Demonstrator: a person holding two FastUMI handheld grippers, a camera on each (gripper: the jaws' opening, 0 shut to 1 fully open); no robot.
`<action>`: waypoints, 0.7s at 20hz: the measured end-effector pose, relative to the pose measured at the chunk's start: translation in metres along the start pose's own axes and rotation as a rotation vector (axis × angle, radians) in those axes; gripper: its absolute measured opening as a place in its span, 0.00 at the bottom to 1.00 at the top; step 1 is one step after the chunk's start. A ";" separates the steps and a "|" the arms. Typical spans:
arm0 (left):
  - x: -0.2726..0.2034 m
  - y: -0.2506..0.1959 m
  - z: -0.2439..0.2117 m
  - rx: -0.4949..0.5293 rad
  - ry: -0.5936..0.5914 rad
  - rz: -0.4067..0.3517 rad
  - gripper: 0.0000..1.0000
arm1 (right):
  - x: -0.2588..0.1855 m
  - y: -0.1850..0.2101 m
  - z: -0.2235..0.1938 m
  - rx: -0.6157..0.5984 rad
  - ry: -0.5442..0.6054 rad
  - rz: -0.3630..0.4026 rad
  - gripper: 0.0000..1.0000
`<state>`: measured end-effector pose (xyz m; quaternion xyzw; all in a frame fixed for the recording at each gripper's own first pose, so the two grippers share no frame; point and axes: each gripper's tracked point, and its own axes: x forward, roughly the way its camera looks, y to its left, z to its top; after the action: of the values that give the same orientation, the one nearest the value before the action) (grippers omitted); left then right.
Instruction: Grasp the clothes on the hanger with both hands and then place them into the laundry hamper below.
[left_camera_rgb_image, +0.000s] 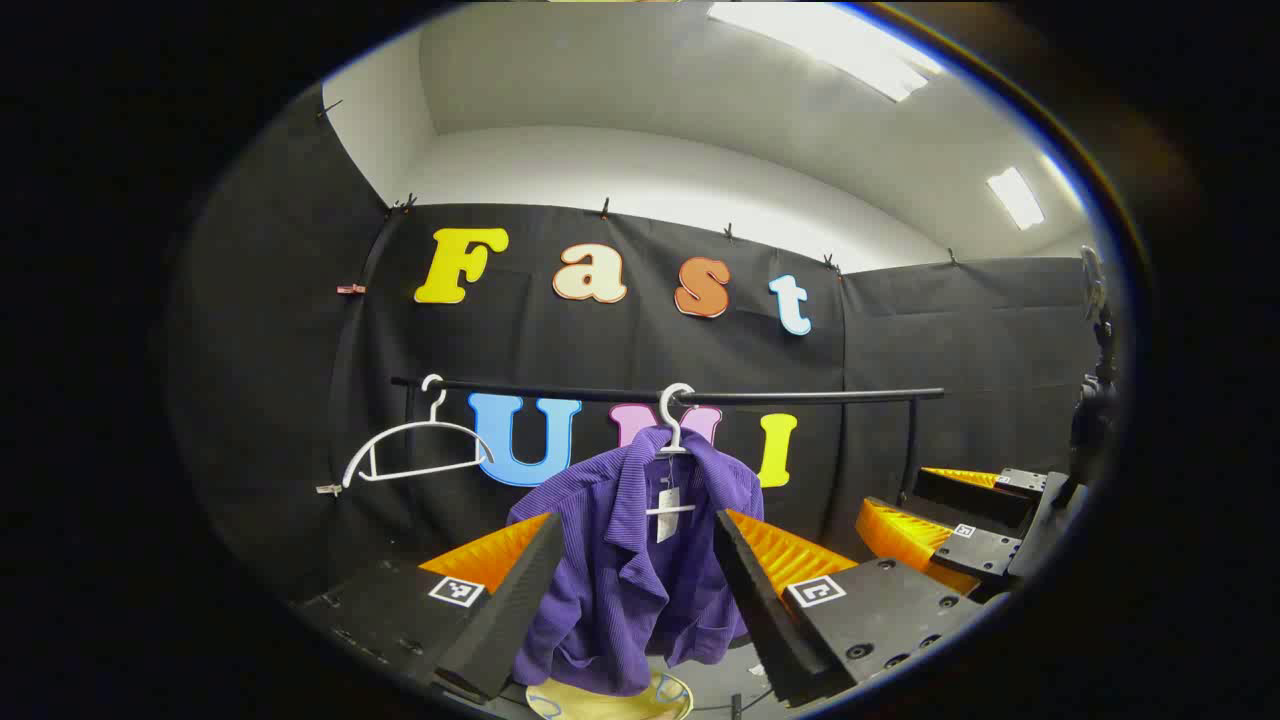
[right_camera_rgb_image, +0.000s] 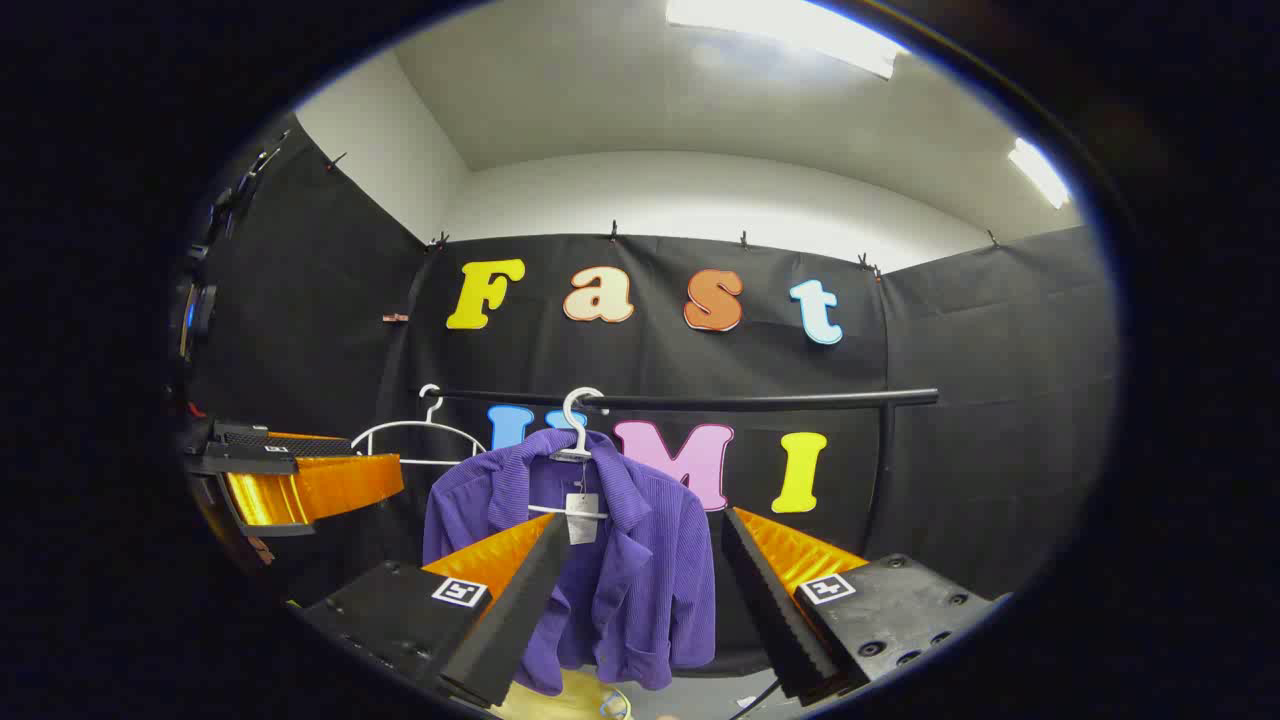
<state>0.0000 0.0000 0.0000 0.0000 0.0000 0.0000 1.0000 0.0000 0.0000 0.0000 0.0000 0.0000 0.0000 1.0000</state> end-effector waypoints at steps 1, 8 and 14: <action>0.001 0.000 0.000 -0.001 0.000 -0.001 0.94 | 0.000 -0.003 0.000 0.001 0.001 -0.005 0.97; 0.007 0.002 -0.002 -0.012 -0.003 -0.006 0.94 | 0.010 -0.009 -0.006 -0.001 0.002 -0.027 0.97; 0.005 0.007 -0.002 -0.013 0.003 -0.021 0.94 | 0.008 -0.008 -0.008 -0.021 0.010 -0.048 0.97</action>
<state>0.0051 0.0070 -0.0025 -0.0063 0.0013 -0.0107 0.9999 0.0079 -0.0081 -0.0081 -0.0107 0.0049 -0.0240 0.9996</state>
